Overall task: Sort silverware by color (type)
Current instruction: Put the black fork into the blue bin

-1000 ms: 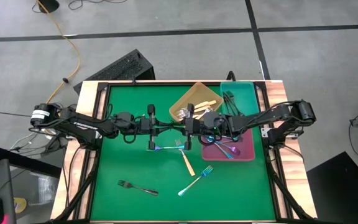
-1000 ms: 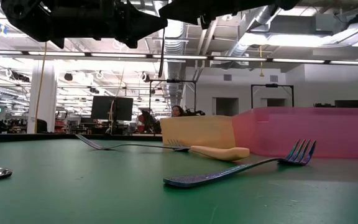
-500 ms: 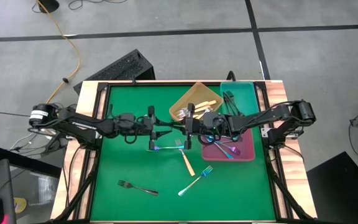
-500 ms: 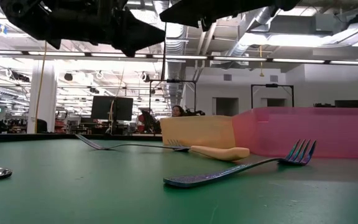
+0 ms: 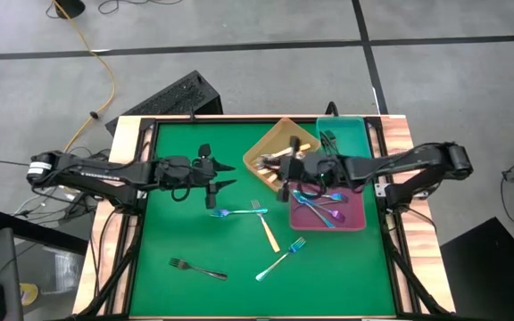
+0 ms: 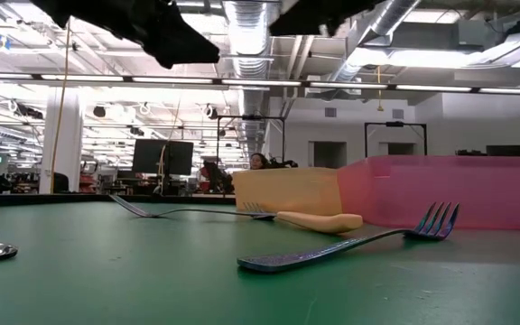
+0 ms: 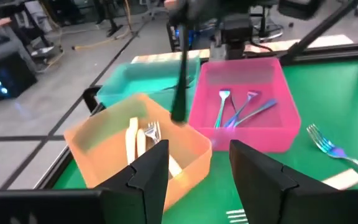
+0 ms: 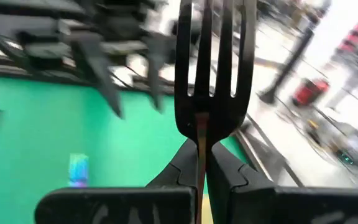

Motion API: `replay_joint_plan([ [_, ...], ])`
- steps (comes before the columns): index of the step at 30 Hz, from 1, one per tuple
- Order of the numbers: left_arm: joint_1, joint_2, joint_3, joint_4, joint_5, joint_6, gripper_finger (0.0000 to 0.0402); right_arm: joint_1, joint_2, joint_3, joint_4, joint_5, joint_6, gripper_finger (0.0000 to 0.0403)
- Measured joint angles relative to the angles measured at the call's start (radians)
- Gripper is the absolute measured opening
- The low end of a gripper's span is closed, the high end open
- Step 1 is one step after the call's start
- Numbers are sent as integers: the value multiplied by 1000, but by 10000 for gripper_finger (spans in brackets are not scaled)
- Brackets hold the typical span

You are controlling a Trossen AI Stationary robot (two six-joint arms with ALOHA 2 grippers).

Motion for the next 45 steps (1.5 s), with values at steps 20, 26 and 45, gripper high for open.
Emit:
replay_joint_plan([
  [20,0,-27,0,-131,-102,-71,155,-503,-280,0,-760,126,423,30],
  [26,0,-27,-1,-142,-102,-71,155,-675,-233,0,-889,-5,445,30],
  [45,0,-27,-1,-179,-103,-75,155,-886,74,0,-1052,-118,391,30],
])
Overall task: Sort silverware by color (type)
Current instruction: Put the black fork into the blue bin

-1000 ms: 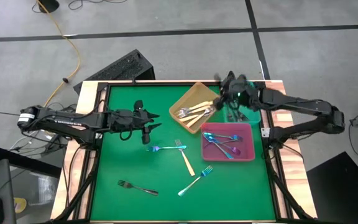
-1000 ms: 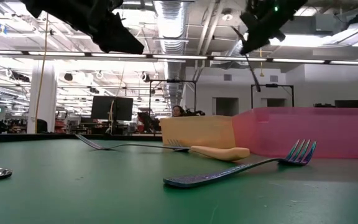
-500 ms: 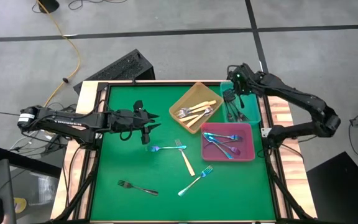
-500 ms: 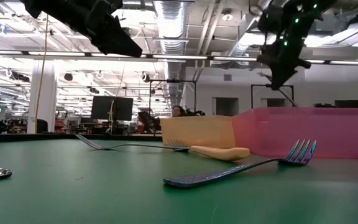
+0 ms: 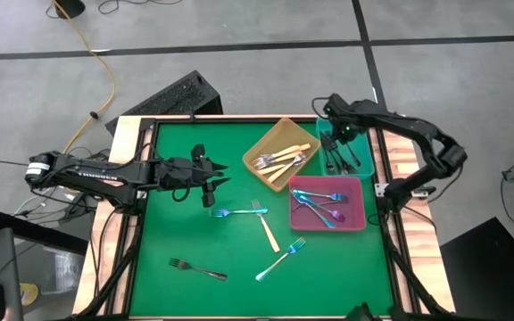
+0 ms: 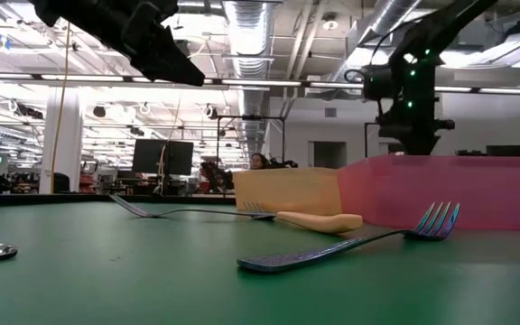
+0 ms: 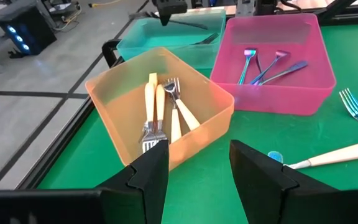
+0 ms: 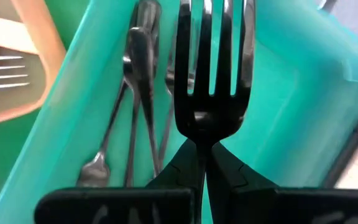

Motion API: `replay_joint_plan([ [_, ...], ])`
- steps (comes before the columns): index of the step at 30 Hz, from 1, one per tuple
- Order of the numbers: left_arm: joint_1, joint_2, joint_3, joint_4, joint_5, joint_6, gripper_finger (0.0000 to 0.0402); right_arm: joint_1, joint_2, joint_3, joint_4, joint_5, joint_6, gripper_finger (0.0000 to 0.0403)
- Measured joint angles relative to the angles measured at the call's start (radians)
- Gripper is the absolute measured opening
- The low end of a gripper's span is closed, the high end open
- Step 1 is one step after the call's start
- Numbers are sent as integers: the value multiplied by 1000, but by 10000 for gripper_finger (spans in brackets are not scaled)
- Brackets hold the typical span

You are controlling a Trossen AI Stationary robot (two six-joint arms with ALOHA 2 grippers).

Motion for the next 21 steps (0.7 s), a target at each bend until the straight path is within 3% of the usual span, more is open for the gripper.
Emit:
replay_joint_plan([
  [11,0,0,0,-60,0,-7,155,-75,94,-2,60,-57,-37,30],
  [21,0,0,0,-66,2,-3,155,-149,95,-115,189,-124,-79,30],
])
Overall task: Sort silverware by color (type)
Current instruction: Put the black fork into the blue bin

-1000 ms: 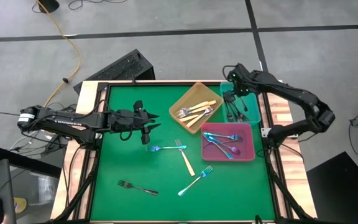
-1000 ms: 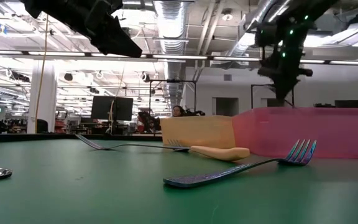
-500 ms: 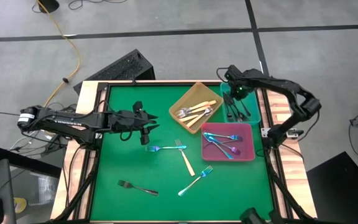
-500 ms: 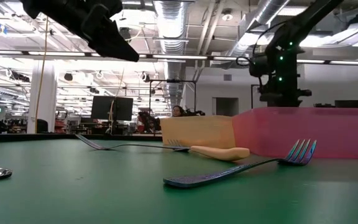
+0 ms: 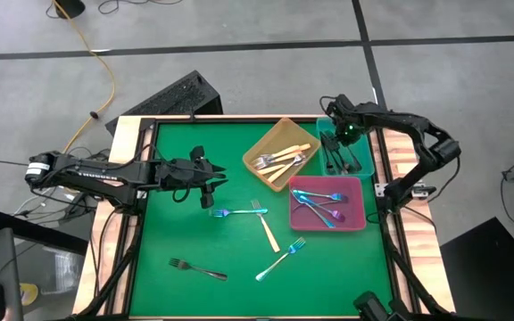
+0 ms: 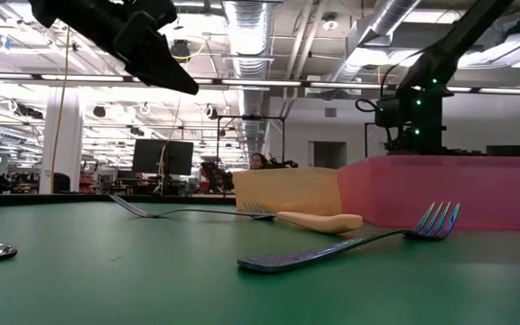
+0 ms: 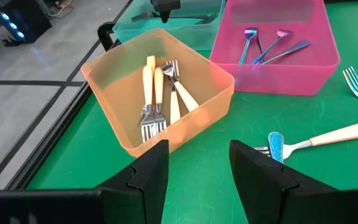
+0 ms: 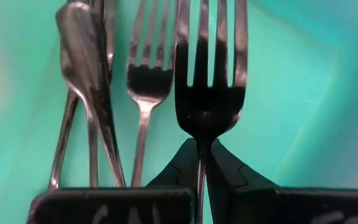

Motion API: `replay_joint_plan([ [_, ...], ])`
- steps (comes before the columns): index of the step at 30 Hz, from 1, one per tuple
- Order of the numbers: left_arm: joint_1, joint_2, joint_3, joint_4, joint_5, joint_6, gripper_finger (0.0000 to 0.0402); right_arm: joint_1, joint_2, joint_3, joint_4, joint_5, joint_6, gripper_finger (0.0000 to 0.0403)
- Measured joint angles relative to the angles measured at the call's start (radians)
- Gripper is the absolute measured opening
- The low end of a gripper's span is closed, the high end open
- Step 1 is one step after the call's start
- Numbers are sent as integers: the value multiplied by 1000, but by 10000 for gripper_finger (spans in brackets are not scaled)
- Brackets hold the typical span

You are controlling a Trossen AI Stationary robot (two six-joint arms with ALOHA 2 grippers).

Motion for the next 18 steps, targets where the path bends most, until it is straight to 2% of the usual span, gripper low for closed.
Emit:
replay_joint_plan([
  [9,0,0,0,17,0,-1,155,-16,0,-90,136,-13,-22,30],
  [16,0,0,0,19,-1,-1,155,-14,0,-100,154,-32,-23,31],
  [18,0,0,0,19,-1,-2,155,-9,0,-100,156,-33,-15,42],
])
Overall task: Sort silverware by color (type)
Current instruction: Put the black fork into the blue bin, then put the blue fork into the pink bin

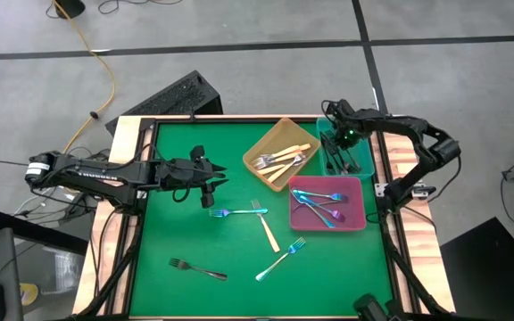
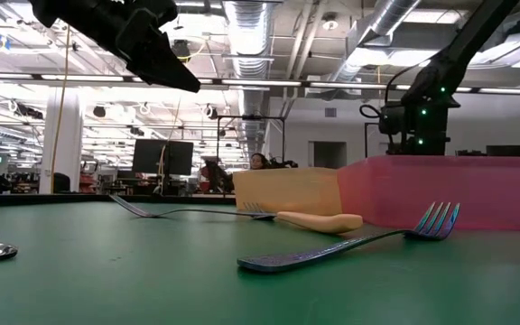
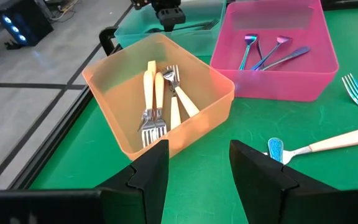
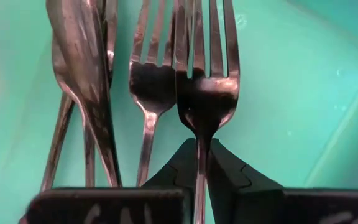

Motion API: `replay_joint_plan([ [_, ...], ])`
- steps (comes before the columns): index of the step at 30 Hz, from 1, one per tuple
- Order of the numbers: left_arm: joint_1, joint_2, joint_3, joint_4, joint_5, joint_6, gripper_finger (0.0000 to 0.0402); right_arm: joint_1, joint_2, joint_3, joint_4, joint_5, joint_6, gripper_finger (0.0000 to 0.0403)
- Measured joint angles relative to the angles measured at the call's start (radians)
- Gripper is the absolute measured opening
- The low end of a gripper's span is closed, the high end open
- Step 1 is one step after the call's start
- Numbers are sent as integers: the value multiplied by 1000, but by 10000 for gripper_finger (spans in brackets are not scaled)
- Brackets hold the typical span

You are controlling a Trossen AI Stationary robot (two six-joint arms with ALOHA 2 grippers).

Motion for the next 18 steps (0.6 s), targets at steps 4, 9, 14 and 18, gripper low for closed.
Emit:
replay_joint_plan([
  [4,0,0,0,0,0,-1,155,11,0,0,6,0,14,65],
  [9,0,0,0,0,0,-2,155,9,0,0,13,4,34,71],
  [14,0,0,0,0,0,-2,155,10,0,0,15,4,41,73],
  [18,0,0,0,0,-1,-2,155,10,0,0,14,5,42,76],
])
